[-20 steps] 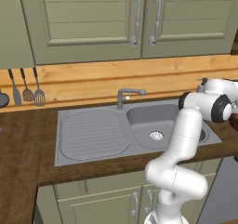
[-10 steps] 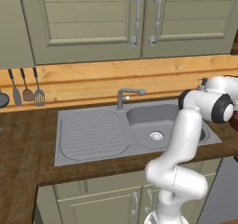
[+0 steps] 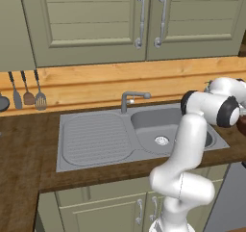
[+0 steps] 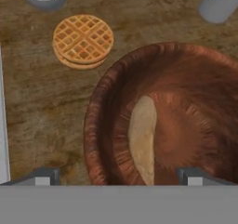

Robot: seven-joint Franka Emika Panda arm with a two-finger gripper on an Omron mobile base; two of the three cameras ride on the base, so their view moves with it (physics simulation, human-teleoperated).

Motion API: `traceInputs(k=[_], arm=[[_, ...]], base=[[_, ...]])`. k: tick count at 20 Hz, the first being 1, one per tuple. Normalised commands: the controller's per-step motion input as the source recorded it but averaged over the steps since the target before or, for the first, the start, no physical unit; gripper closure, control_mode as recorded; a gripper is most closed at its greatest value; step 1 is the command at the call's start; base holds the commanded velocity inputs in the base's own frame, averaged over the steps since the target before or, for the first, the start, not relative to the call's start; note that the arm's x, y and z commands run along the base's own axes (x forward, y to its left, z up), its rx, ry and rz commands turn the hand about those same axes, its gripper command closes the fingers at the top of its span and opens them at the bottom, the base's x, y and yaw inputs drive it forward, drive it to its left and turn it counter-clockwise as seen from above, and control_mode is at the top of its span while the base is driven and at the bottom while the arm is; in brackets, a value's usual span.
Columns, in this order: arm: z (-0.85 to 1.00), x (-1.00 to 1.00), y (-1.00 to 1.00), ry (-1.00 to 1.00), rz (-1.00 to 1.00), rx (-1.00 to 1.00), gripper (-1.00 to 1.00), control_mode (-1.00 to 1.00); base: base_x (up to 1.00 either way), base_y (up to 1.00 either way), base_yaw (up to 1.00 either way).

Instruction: Pick the sweet potato from the sink and place it in the bowl. Then pick the bowl and place it in the microwave. Then close the microwave door and press the start button.

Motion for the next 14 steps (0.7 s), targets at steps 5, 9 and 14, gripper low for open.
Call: traceInputs(k=[5, 9, 14], arm=[[0.0, 0.17, 0.0, 0.09, 0.04, 0.02, -1.0, -1.0], [-0.04, 0.09, 0.0, 0.14, 0.04, 0.15, -1.0, -1.0], [0.0, 0.14, -0.08, 0.11, 0.06, 0.16, -1.0, -1.0]], base=[[0.0, 0.0, 0.0], [0.0, 0.0, 0.0], [0.0, 0.0, 0.0]])
